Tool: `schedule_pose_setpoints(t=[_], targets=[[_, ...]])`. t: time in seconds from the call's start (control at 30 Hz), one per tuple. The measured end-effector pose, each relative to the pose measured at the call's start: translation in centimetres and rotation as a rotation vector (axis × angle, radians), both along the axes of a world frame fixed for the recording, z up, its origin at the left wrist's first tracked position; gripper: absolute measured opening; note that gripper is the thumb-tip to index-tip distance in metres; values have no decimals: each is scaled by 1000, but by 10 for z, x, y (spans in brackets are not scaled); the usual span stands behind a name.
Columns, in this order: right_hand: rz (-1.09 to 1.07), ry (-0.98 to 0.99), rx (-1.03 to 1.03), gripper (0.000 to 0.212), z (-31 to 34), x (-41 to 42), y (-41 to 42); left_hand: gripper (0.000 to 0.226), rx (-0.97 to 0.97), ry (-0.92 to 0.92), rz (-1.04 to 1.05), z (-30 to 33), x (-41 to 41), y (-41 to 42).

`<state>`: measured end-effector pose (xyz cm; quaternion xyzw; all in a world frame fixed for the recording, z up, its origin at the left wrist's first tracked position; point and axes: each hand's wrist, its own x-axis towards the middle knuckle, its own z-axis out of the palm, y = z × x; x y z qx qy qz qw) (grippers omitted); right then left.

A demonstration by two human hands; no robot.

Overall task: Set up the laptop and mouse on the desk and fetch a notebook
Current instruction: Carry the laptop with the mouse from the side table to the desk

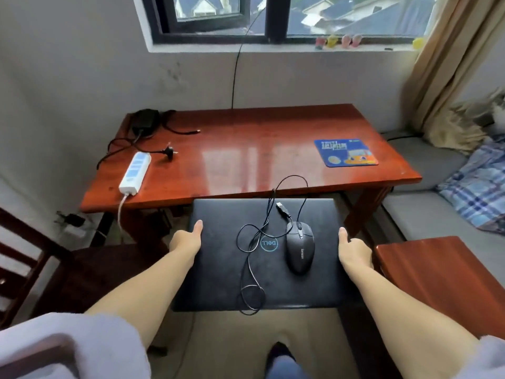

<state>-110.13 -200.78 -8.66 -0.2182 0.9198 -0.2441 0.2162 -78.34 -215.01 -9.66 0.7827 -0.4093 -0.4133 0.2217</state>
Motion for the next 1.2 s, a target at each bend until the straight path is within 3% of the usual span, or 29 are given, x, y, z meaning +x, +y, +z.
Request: schedule_pose_setpoints(t=[0.43, 0.7, 1.07, 1.2], targets=[[179, 26, 28, 69, -2, -121, -281, 67, 32, 11, 152, -14, -102, -224], [148, 3, 71, 71, -36, -144, -411, 66, 68, -43, 90, -37, -124, -366], [97, 43, 135, 66, -63, -172, -499, 65, 129, -150, -19, -58, -155, -462], [112, 49, 166, 67, -69, -179, -506, 67, 147, -291, -153, -64, -157, -471]])
